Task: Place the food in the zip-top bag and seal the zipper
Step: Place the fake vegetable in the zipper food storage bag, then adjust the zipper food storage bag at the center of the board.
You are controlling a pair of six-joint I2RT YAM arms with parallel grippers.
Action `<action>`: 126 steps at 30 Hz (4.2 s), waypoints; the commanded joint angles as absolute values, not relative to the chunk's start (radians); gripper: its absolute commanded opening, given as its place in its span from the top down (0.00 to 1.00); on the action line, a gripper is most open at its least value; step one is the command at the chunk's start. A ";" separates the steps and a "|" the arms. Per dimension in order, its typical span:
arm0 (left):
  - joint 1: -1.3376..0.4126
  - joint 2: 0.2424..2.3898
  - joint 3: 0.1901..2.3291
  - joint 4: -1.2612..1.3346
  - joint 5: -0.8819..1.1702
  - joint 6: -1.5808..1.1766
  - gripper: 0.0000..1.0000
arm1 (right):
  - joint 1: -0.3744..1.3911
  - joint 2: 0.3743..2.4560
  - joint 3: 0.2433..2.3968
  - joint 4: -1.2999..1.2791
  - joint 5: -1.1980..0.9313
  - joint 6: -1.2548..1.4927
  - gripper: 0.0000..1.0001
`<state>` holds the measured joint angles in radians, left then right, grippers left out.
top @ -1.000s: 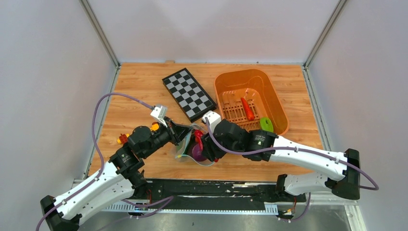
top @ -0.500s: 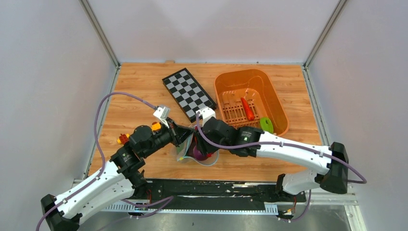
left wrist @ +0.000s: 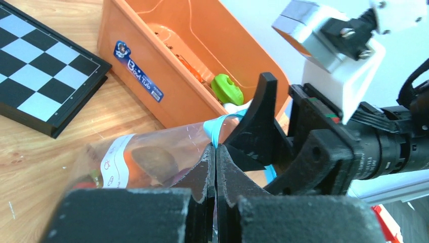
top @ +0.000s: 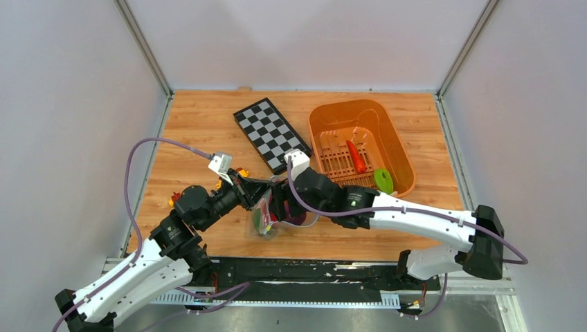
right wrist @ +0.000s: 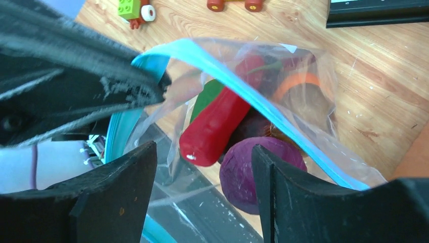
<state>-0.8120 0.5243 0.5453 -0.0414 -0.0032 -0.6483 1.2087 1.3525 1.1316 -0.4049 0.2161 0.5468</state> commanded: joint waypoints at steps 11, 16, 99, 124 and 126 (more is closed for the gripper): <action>-0.818 0.534 0.556 -0.025 -0.075 -0.643 1.00 | 1.209 0.827 0.802 -0.073 0.117 0.374 0.38; -0.818 0.550 0.584 -0.057 -0.064 -0.613 1.00 | 1.206 0.783 0.787 -0.252 0.418 0.370 0.37; -1.087 0.470 0.511 -0.163 -0.217 -0.137 0.18 | 0.775 1.397 1.278 -0.367 0.177 0.367 1.00; -1.341 0.474 0.474 -0.084 -0.696 -0.066 0.97 | 0.763 1.291 1.231 -0.415 0.144 0.356 1.00; -1.341 0.439 0.487 -0.119 -0.699 -0.073 1.00 | 0.764 1.260 1.205 -0.416 0.140 0.360 1.00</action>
<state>-1.3357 0.5014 0.4568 -0.1173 -0.6746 -0.0647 0.7689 1.3396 1.2316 -0.4244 0.1459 0.3611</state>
